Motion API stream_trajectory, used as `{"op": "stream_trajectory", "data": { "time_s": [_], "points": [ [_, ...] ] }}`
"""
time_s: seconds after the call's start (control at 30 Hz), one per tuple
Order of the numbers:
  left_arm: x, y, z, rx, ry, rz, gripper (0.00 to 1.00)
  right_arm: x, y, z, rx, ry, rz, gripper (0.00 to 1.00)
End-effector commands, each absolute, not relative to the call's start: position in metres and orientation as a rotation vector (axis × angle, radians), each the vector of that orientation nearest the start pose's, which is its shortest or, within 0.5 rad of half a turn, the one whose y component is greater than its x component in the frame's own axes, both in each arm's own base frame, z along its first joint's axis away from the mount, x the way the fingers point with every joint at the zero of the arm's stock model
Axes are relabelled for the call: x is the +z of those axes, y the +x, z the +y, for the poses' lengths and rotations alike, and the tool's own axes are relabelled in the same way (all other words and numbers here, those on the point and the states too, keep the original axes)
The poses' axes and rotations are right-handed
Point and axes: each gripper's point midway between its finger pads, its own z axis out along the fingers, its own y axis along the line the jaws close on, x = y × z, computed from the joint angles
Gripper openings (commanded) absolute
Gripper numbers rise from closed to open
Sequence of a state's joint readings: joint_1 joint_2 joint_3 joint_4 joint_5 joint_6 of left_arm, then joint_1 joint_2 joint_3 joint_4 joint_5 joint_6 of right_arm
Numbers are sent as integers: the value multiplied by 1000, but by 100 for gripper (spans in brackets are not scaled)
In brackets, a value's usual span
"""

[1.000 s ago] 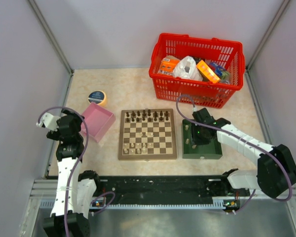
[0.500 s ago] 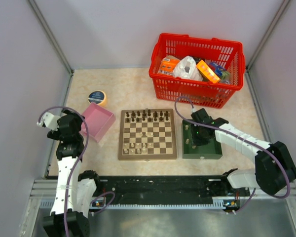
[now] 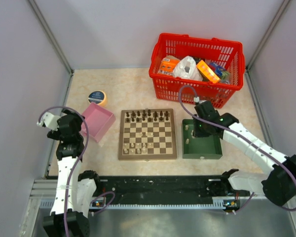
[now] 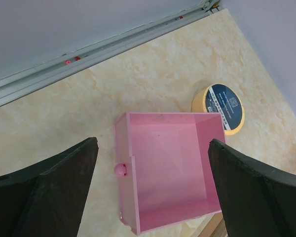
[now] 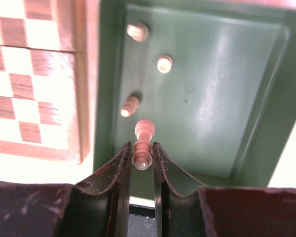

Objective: Set up the chess pieces on the board

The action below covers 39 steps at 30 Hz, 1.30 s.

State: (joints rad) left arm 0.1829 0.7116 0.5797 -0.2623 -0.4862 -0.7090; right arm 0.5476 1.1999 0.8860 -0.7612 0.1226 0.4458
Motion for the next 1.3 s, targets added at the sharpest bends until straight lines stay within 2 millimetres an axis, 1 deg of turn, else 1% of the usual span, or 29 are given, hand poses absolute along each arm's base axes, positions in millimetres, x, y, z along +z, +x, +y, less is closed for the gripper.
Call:
{"op": "stream_trajectory", "data": {
  "time_s": [0.0, 0.07, 0.1, 0.17, 0.23, 0.33, 0.43, 0.5, 0.57, 0.6, 0.7, 0.8, 0.9, 1.1, 1.27],
  "points": [
    [203, 271, 110, 100, -1097, 1523, 99, 160, 234, 142, 228, -142, 2513, 19],
    [203, 272, 110, 99, -1096, 1523, 99, 174, 235, 151, 259, -174, 2485, 19],
    [204, 271, 110, 97, -1095, 1523, 99, 178, 234, 156, 275, -189, 2478, 19],
    [203, 271, 110, 98, -1099, 1519, 99, 185, 234, 172, 322, -235, 2458, 19],
    [204, 270, 110, 92, -1097, 1516, 99, 186, 231, 193, 362, -292, 2445, 19],
    [205, 270, 109, 90, -1097, 1517, 99, 175, 226, 231, 397, -402, 2445, 19],
    [206, 267, 111, 104, -1097, 1513, 99, 159, 217, 262, 381, -515, 2460, 19],
    [207, 266, 112, 112, -1098, 1510, 99, 147, 207, 284, 370, -603, 2467, 19],
    [205, 266, 111, 112, -1099, 1514, 99, 143, 198, 304, 387, -658, 2461, 19],
    [206, 266, 111, 111, -1098, 1511, 99, 134, 195, 312, 375, -684, 2469, 19],
    [205, 266, 112, 115, -1101, 1512, 99, 125, 188, 335, 374, -734, 2466, 19],
    [206, 265, 113, 118, -1100, 1510, 99, 119, 184, 352, 369, -766, 2464, 19],
    [206, 265, 113, 124, -1101, 1509, 99, 113, 184, 361, 365, -780, 2466, 19],
    [205, 264, 115, 135, -1102, 1509, 99, 102, 184, 363, 339, -806, 2481, 19],
    [204, 264, 115, 139, -1102, 1512, 99, 99, 182, 364, 351, -822, 2492, 19]
  ]
}}
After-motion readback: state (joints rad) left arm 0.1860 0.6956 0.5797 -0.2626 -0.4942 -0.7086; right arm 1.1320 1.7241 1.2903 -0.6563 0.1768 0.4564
